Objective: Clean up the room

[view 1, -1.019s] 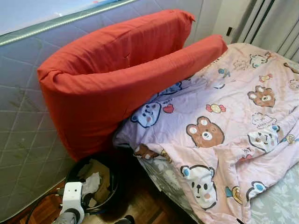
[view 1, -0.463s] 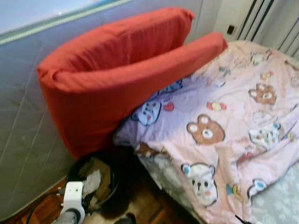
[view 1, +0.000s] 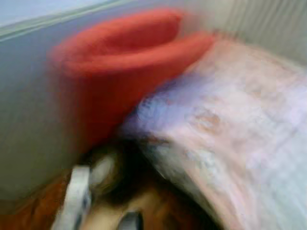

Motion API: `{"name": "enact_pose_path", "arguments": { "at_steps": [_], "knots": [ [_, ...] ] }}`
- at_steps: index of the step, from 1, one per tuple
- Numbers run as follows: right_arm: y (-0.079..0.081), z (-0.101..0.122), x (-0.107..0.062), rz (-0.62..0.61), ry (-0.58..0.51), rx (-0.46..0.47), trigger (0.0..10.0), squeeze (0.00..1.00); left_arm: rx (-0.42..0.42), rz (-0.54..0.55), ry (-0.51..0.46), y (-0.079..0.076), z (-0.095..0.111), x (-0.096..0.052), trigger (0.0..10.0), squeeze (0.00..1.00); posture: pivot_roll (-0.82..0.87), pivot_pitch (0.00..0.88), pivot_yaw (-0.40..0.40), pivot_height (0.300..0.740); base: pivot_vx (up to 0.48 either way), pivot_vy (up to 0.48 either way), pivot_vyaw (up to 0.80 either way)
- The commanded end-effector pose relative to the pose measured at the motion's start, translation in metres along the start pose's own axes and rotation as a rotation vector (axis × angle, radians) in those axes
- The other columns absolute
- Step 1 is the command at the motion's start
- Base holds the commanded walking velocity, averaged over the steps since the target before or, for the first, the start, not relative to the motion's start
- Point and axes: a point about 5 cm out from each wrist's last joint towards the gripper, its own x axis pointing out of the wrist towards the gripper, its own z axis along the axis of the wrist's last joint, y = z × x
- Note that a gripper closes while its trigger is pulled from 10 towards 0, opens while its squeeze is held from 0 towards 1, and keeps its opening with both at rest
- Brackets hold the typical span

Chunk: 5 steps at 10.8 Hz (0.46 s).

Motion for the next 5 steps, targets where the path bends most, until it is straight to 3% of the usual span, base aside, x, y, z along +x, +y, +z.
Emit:
{"name": "enact_pose_path", "arguments": {
  "at_steps": [1, 2, 4, 5],
  "knots": [
    [0.004, 0.018, 0.005, -0.005, -0.070, 0.023, 10.0, 0.00, -0.016, 0.022, 0.169, 0.005, -0.043, -0.018, 10.0, 0.00, 0.16, 0.138, 0.002, 0.740, 0.000, 0.000, 0.00],
    [-0.002, 0.020, 0.004, -0.050, -0.075, 0.025, 10.0, 0.00, -0.015, 0.022, 0.171, 0.005, -0.044, -0.019, 10.0, 0.00, 0.16, 0.140, 0.003, 0.740, 0.000, 0.000, 0.00],
    [-0.038, 0.033, 0.002, -0.264, -0.110, 0.033, 10.0, 0.00, -0.012, 0.021, 0.179, 0.006, -0.046, -0.020, 10.0, 0.00, 0.16, 0.144, 0.009, 0.740, 0.000, 0.000, 0.00],
    [-0.042, 0.038, 0.002, -0.289, -0.129, 0.048, 10.0, 0.00, -0.011, 0.023, 0.184, 0.006, -0.047, -0.020, 10.0, 0.00, 0.16, 0.145, 0.009, 0.740, 0.000, 0.000, 0.00]
  ]
}}
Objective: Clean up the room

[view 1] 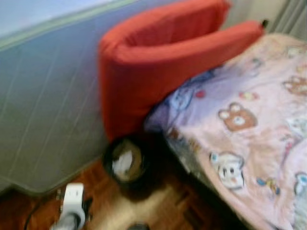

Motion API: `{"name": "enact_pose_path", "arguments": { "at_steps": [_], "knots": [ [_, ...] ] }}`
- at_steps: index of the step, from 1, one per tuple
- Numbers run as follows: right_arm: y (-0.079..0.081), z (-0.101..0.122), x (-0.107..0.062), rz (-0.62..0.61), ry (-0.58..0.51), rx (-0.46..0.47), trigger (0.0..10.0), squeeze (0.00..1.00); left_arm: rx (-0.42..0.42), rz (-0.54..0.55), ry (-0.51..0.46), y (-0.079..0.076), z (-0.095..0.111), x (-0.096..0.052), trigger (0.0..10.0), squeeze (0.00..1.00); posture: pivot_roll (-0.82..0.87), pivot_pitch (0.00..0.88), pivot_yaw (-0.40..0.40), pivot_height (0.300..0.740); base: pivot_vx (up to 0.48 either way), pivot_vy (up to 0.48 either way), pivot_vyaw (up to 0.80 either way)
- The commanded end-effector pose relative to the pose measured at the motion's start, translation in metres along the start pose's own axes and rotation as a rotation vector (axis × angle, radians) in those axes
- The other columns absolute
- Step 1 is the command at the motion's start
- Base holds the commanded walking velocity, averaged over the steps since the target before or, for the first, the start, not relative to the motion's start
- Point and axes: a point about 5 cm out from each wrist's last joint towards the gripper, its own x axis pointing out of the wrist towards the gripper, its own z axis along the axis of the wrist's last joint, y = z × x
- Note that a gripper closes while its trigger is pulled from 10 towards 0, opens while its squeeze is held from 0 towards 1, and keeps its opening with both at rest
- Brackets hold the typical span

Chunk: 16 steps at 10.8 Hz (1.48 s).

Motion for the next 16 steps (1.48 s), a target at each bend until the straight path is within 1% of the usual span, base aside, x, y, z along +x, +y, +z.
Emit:
{"name": "enact_pose_path", "arguments": {
  "at_steps": [1, 2, 3, 4, 5, 6, 7, 8, 9, 11, 12, 13, 14, 16],
  "knots": [
    [-0.009, -0.002, -0.001, -0.067, -0.008, 0.009, 10.0, 0.00, 0.006, 0.005, 0.056, 0.003, -0.013, -0.004, 10.0, 0.00, 0.16, 0.147, 0.010, 0.740, 0.000, 0.000, 0.00],
    [-0.020, 0.009, 0.002, -0.156, -0.055, 0.014, 10.0, 0.00, 0.005, 0.007, 0.063, 0.003, -0.015, -0.005, 10.0, 0.00, 0.17, 0.148, 0.016, 0.740, 0.000, 0.000, 0.00],
    [-0.032, 0.027, 0.007, -0.238, -0.107, 0.034, 10.0, 0.00, 0.008, 0.005, 0.077, 0.003, -0.017, -0.006, 10.0, 0.00, 0.16, 0.149, 0.017, 0.740, 0.000, 0.000, 0.00],
    [-0.028, 0.032, 0.010, -0.202, -0.087, 0.028, 10.0, 0.00, 0.008, 0.009, 0.087, 0.004, -0.019, -0.007, 10.0, 0.00, 0.16, 0.150, 0.010, 0.740, 0.000, 0.000, 0.00],
    [-0.013, 0.024, 0.010, -0.102, -0.029, -0.011, 10.0, 0.00, 0.008, 0.013, 0.091, 0.005, -0.021, -0.007, 10.0, 0.00, 0.16, 0.152, 0.009, 0.740, 0.000, 0.000, 0.00],
    [0.009, 0.004, 0.004, 0.037, 0.052, -0.069, 10.0, 0.00, 0.004, 0.015, 0.095, 0.005, -0.022, -0.008, 10.0, 0.00, 0.17, 0.152, 0.009, 0.740, 0.000, 0.000, 0.00],
    [0.020, -0.007, 0.000, 0.094, 0.107, -0.086, 10.0, 0.00, 0.004, 0.013, 0.097, 0.005, -0.022, -0.008, 10.0, 0.00, 0.17, 0.153, 0.009, 0.740, 0.000, 0.000, 0.00],
    [0.032, -0.021, -0.007, 0.161, 0.161, -0.130, 10.0, 0.00, 0.019, 0.004, 0.103, 0.005, -0.023, -0.008, 10.0, 0.00, 0.17, 0.153, 0.010, 0.740, 0.000, 0.000, 0.00],
    [0.035, -0.025, -0.009, 0.168, 0.173, -0.148, 10.0, 0.00, 0.020, 0.004, 0.102, 0.005, -0.023, -0.008, 10.0, 0.00, 0.17, 0.153, 0.009, 0.740, 0.000, 0.000, 0.00],
    [0.032, -0.022, -0.007, 0.161, 0.172, -0.149, 10.0, 0.00, 0.017, 0.001, 0.099, 0.003, -0.023, -0.008, 10.0, 0.00, 0.17, 0.152, 0.006, 0.740, 0.000, 0.000, 0.00],
    [0.030, -0.020, -0.006, 0.157, 0.167, -0.146, 10.0, 0.55, 0.015, -0.003, 0.097, 0.000, -0.023, -0.007, 10.0, 0.00, 0.17, 0.152, 0.006, 0.740, 0.000, 0.000, 0.00],
    [0.029, -0.019, -0.005, 0.157, 0.162, -0.153, 10.0, 1.00, 0.014, -0.006, 0.099, -0.001, -0.023, -0.007, 10.0, 0.00, 0.17, 0.152, 0.004, 0.740, 0.000, 0.000, 0.00],
    [0.030, -0.019, -0.005, 0.160, 0.162, -0.158, 10.0, 1.00, 0.015, -0.009, 0.101, -0.002, -0.023, -0.007, 10.0, 0.00, 0.17, 0.152, 0.004, 0.740, 0.000, 0.000, 0.00],
    [0.038, -0.026, -0.009, 0.226, 0.198, -0.208, 10.0, 1.00, 0.017, -0.011, 0.105, -0.003, -0.024, -0.007, 10.0, 0.00, 0.17, 0.152, 0.002, 0.740, 0.000, 0.000, 0.00]
  ]
}}
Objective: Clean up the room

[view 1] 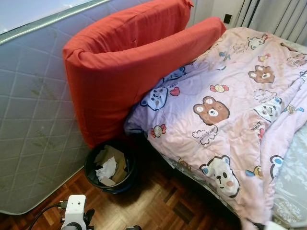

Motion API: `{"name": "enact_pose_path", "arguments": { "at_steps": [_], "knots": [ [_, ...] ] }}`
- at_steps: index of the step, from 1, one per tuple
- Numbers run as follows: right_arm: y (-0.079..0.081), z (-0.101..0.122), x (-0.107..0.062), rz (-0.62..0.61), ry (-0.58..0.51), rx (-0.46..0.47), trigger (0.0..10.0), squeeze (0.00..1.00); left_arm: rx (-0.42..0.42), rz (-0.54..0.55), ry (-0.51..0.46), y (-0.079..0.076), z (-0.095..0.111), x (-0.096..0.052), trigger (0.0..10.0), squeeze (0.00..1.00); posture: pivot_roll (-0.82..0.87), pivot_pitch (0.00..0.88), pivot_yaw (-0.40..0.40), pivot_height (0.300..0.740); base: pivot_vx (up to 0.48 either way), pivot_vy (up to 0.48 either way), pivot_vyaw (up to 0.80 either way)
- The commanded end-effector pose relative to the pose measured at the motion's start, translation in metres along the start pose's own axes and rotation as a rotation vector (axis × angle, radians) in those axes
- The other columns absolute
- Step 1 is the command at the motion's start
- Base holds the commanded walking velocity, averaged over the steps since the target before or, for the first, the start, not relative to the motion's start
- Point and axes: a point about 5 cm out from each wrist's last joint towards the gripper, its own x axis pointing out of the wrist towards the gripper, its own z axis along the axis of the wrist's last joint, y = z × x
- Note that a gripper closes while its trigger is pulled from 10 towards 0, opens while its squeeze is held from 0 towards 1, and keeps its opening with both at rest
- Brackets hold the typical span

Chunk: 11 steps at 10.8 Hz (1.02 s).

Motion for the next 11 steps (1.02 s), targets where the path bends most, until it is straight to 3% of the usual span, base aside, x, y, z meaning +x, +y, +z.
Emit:
{"name": "enact_pose_path", "arguments": {
  "at_steps": [1, 3, 4, 5, 6, 8, 11],
  "knots": [
    [0.011, -0.020, -0.004, 0.087, 0.096, -0.051, 10.0, 1.00, 0.004, 0.002, 0.043, 0.000, -0.010, -0.003, 10.0, 0.00, 0.16, 0.153, 0.000, 0.740, 0.000, 0.000, 0.00],
    [0.028, -0.034, -0.008, 0.222, 0.163, -0.133, 10.0, 1.00, 0.006, -0.003, 0.047, -0.002, -0.011, -0.003, 10.0, 0.00, 0.16, 0.151, -0.004, 0.740, 0.000, 0.000, 0.00],
    [0.028, -0.032, -0.008, 0.214, 0.133, -0.130, 10.0, 1.00, 0.009, -0.006, 0.048, -0.002, -0.011, -0.003, 10.0, 0.00, 0.16, 0.151, -0.004, 0.740, 0.000, 0.000, 0.00],
    [0.027, -0.024, -0.006, 0.181, 0.088, -0.083, 10.0, 0.00, 0.009, -0.008, 0.052, -0.004, -0.012, -0.003, 10.0, 0.00, 0.15, 0.147, 0.000, 0.740, 0.000, 0.000, 0.00],
    [0.039, -0.022, -0.006, 0.231, 0.062, -0.146, 10.0, 0.00, -0.004, -0.005, 0.077, -0.004, -0.015, -0.003, 10.0, 0.00, 0.14, 0.136, 0.002, 0.740, 0.000, 0.000, 0.00],
    [0.046, -0.009, -0.003, 0.204, 0.031, -0.117, 10.0, 0.00, -0.075, 0.038, 0.130, -0.001, -0.027, -0.007, 10.0, 0.00, 0.13, 0.114, 0.006, 0.740, 0.000, 0.000, 0.00],
    [0.065, 0.018, 0.000, 0.258, -0.035, -0.135, 10.0, 0.00, -0.105, 0.072, 0.158, 0.012, -0.033, -0.011, 10.0, 0.00, 0.13, 0.054, -0.018, 0.740, 0.000, 0.000, 0.00]
  ]
}}
